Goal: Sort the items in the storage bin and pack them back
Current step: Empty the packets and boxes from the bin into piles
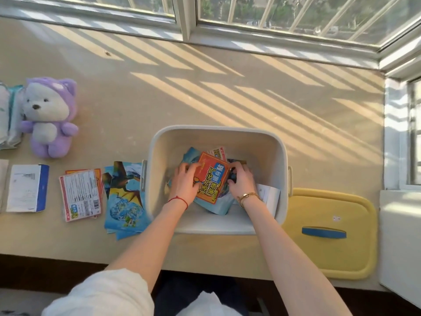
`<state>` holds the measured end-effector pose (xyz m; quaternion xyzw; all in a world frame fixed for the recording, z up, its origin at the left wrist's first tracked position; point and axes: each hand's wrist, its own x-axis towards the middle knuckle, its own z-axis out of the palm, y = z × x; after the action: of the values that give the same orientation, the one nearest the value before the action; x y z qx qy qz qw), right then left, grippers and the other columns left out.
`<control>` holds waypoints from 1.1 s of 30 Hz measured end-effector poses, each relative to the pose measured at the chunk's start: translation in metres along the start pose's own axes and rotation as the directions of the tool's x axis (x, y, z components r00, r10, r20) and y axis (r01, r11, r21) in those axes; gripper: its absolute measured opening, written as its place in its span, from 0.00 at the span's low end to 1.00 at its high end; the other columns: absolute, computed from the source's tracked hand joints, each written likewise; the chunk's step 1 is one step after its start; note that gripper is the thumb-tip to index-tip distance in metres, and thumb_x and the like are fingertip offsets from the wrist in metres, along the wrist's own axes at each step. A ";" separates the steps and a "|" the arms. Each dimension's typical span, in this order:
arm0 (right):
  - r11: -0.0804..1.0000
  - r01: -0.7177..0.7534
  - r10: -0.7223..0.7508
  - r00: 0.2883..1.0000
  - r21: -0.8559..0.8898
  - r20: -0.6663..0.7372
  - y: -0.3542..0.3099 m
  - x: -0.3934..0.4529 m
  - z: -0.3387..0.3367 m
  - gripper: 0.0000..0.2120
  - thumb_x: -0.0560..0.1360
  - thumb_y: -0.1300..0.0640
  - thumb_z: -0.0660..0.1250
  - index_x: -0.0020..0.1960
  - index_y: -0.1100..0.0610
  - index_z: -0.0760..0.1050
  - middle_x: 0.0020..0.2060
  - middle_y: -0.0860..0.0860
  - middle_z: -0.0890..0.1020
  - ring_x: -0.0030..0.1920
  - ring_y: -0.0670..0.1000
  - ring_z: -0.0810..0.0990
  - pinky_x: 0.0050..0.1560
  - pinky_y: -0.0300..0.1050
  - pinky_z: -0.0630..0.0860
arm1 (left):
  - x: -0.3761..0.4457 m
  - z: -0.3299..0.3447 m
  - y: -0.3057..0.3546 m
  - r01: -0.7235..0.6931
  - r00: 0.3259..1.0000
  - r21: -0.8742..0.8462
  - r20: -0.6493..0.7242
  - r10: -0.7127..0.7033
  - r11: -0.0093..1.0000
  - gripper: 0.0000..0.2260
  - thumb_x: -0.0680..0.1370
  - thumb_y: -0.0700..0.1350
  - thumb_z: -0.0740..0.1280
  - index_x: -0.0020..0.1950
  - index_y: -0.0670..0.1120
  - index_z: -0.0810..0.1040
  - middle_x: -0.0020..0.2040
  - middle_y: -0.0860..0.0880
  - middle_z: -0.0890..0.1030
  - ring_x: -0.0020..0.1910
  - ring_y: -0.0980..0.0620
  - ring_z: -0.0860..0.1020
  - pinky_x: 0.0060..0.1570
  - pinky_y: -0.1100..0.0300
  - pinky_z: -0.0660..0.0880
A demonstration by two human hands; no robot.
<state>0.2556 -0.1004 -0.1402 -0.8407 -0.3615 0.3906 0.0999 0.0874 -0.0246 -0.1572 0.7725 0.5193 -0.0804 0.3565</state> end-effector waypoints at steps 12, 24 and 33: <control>0.999 -0.013 0.013 1.000 0.038 -0.012 -0.004 -0.007 -0.007 0.11 0.74 0.66 0.61 0.45 0.50 0.72 0.49 0.52 0.80 0.50 0.57 0.78 0.59 0.56 0.74 | -0.007 -0.001 0.004 0.085 0.995 -0.293 -0.029 -0.098 0.952 0.15 0.74 0.32 0.66 0.48 0.54 0.72 0.55 0.49 0.75 0.40 0.50 0.78 0.43 0.53 0.79; 0.953 0.051 -0.037 0.998 0.299 -0.051 -0.025 -0.054 -0.064 0.20 0.76 0.67 0.57 0.53 0.48 0.82 0.51 0.52 0.84 0.40 0.46 0.78 0.32 0.28 0.72 | -0.054 -0.076 0.026 0.071 0.979 -0.424 -0.145 -0.146 0.903 0.17 0.80 0.39 0.59 0.60 0.57 0.78 0.48 0.47 0.70 0.38 0.55 0.72 0.47 0.59 0.72; 0.741 0.123 -0.034 0.989 0.660 -0.146 -0.029 -0.140 -0.101 0.23 0.71 0.70 0.64 0.50 0.45 0.83 0.48 0.47 0.85 0.48 0.51 0.82 0.49 0.46 0.81 | -0.133 -0.124 0.027 -0.041 0.960 -0.511 -0.257 -0.107 0.858 0.16 0.79 0.40 0.64 0.59 0.61 0.75 0.41 0.45 0.81 0.31 0.48 0.73 0.32 0.48 0.77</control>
<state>0.2533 -0.1642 0.0227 -0.7560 -0.2260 0.4364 0.4324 0.0208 -0.0510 0.0122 0.6445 0.5796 0.1628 0.4713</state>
